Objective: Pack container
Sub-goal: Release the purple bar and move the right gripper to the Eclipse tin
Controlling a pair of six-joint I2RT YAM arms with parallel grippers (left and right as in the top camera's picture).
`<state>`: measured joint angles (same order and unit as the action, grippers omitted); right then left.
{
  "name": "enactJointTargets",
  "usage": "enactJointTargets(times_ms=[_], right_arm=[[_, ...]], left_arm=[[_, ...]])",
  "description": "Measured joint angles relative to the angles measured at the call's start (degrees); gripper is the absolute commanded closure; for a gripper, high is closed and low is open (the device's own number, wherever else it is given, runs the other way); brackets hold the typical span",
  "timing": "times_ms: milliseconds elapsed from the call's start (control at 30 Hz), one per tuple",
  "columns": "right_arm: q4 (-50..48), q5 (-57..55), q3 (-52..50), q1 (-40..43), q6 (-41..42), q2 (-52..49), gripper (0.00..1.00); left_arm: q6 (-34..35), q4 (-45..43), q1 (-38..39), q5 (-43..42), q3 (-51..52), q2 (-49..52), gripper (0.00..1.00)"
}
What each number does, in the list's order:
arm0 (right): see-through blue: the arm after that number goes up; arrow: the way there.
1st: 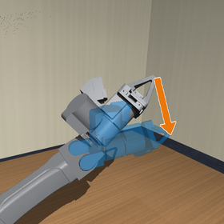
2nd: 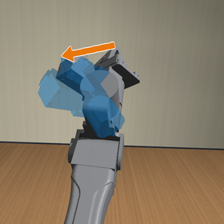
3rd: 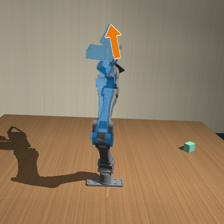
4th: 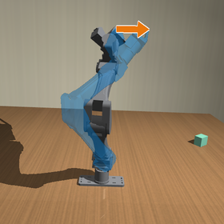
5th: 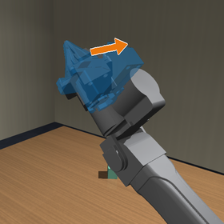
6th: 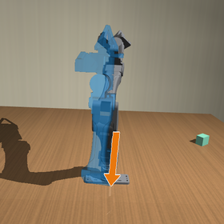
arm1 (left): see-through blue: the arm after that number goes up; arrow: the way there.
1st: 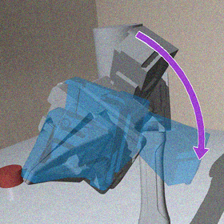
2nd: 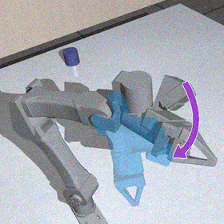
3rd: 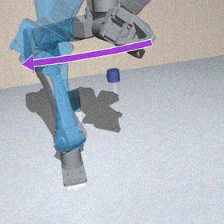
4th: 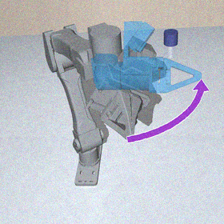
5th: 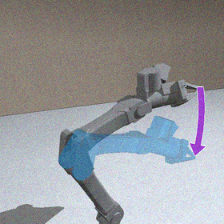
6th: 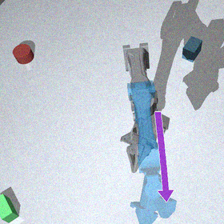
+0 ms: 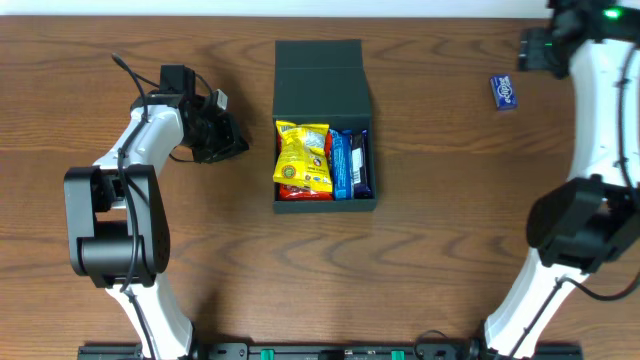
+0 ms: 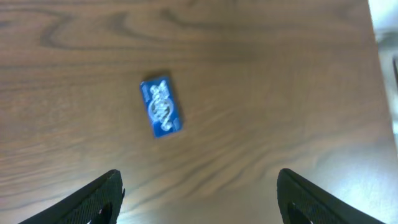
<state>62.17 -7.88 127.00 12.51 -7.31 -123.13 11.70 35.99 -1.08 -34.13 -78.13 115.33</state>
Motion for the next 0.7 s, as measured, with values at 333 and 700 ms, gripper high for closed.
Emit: enactJointTargets(times_ms=[333,700], right_arm=[[-10.5,7.1,0.0,0.4,-7.1,-11.9,0.1],[-14.8,9.1,0.0,0.4,-7.1,-17.0,0.13]], left_arm=[[0.3,0.0,0.0,0.0,0.0,0.0,0.84],[0.3,0.0,0.0,0.0,0.0,0.0,0.83]])
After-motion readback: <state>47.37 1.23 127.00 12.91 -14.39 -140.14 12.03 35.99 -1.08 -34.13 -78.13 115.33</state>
